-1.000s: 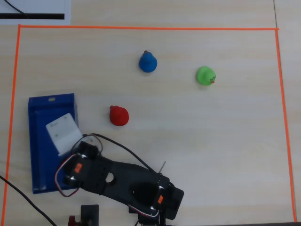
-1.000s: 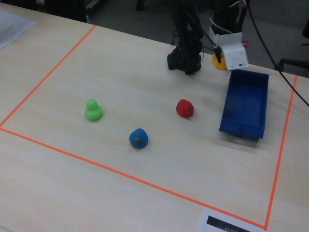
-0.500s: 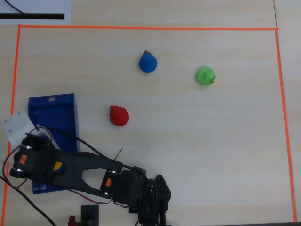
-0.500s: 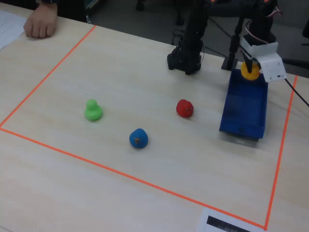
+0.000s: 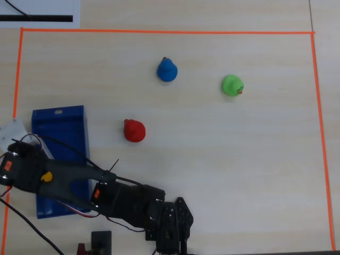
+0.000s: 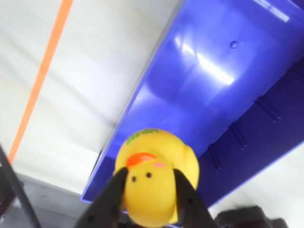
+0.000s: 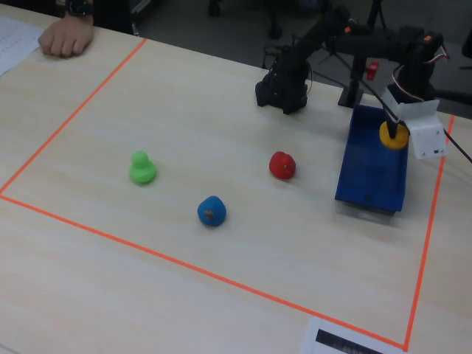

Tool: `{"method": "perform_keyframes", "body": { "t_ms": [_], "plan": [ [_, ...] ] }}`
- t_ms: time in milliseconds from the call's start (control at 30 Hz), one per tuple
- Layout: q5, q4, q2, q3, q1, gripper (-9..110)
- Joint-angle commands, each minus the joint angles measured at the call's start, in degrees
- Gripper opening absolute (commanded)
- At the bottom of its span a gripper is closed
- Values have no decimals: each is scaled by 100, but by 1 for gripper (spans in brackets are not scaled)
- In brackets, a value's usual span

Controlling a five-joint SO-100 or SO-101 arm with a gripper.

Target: Grasp yellow duck and put it into box.

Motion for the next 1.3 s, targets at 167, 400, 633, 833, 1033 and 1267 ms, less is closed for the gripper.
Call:
{"method": "perform_keyframes", "body": {
  "t_ms": [167, 400, 633, 833, 1033, 1267],
  "plan": [
    [18, 141, 62, -316, 220, 20],
    [-44, 158, 281, -211, 316, 6],
    [-642, 158, 2654, 1266, 1600, 0],
    [-1714, -809, 5247, 4430, 3674, 0],
    [-3085, -2320, 8147, 8701, 5897, 0],
    [-3612, -2505, 11083, 12190, 6521, 0]
  ]
}}
